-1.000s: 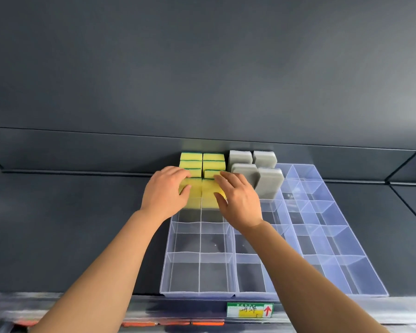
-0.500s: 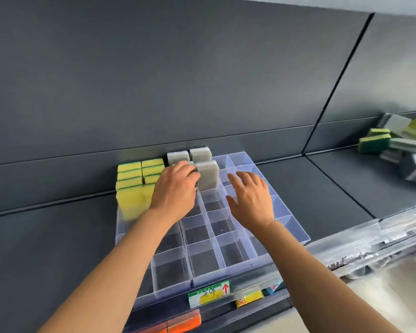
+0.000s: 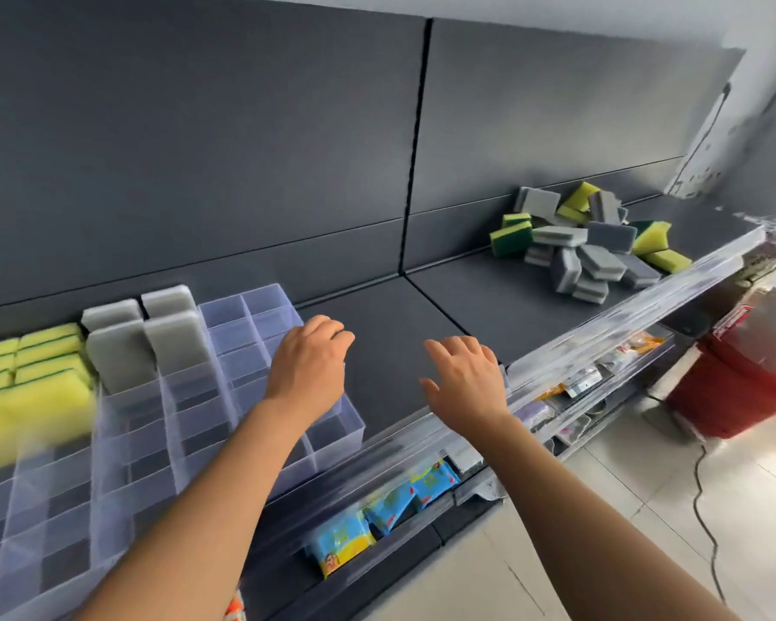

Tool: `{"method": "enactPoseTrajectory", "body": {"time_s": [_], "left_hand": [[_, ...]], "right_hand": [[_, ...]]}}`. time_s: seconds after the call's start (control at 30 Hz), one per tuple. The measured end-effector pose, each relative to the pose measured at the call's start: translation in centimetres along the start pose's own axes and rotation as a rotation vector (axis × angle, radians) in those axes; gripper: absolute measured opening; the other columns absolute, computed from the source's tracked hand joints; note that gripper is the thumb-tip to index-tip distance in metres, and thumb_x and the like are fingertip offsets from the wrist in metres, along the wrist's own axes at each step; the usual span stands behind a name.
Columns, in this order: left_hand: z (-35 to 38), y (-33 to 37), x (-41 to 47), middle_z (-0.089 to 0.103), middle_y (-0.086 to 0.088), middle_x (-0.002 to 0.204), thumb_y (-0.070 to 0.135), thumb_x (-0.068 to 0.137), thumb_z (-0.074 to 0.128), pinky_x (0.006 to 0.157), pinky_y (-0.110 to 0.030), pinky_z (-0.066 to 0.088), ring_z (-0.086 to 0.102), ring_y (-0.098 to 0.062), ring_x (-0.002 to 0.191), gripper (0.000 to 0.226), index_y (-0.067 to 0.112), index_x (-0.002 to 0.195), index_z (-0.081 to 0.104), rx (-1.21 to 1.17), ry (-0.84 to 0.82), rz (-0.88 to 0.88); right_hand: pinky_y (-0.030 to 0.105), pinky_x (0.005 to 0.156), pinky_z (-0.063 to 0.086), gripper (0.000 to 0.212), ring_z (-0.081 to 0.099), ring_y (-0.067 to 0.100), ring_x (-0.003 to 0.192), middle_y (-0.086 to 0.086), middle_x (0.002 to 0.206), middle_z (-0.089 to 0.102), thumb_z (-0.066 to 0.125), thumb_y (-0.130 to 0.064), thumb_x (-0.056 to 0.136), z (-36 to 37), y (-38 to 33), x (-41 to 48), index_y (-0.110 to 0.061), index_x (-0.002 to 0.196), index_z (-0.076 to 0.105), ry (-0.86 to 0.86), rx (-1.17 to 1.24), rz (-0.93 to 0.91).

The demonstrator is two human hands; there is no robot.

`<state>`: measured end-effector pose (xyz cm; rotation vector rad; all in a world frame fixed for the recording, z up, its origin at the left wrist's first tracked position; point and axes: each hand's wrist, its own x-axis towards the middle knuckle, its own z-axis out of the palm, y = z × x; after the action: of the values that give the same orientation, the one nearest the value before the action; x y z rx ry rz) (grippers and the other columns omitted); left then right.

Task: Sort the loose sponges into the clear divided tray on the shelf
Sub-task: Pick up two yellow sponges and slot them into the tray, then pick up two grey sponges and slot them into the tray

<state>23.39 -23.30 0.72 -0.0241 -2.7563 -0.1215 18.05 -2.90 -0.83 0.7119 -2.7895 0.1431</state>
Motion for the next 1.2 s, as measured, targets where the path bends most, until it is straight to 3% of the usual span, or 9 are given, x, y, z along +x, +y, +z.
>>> {"method": "enactPoseTrajectory", "body": {"time_s": [0.13,0.5,0.87,1.2], "left_hand": [[2.0,5.2,2.5,0.056,-0.002,0.129,0.012,0.085,0.060,0.098,-0.034,0.037,0.043,-0.020,0.125,0.036,0.014,0.121,0.059,-0.017,0.000,0.031],[6.7,15.4,11.1,0.055,0.002,0.128,0.012,0.086,0.058,0.096,-0.031,0.035,0.041,-0.017,0.125,0.036,0.016,0.122,0.058,-0.087,-0.026,0.158],[13.5,22.0,24.2,0.054,0.004,0.126,0.016,0.089,0.054,0.095,-0.029,0.036,0.040,-0.016,0.124,0.030,0.017,0.119,0.059,-0.153,-0.057,0.231],[17.5,26.2,33.7,0.053,0.003,0.125,0.029,0.093,0.050,0.095,-0.031,0.039,0.042,-0.017,0.120,0.031,0.017,0.121,0.056,-0.148,-0.119,0.261]], "right_hand": [[0.033,0.102,0.030,0.044,0.041,0.023,0.121,0.001,0.124,0.053,0.053,-0.039,0.089,-0.4,6.0,-0.9,-0.020,0.128,0.045,-0.002,-0.012,0.033],[0.037,0.100,0.033,0.044,0.043,0.025,0.120,0.002,0.124,0.055,0.055,-0.041,0.087,0.1,18.7,0.1,-0.021,0.125,0.048,-0.010,-0.061,0.201],[0.035,0.098,0.031,0.042,0.040,0.025,0.120,0.002,0.124,0.052,0.057,-0.040,0.084,1.6,30.0,7.9,-0.021,0.121,0.051,0.005,-0.105,0.290],[0.038,0.103,0.030,0.047,0.036,0.027,0.127,0.006,0.136,0.043,0.056,-0.042,0.086,2.8,37.5,15.3,-0.021,0.127,0.048,0.017,-0.065,0.347]]}}
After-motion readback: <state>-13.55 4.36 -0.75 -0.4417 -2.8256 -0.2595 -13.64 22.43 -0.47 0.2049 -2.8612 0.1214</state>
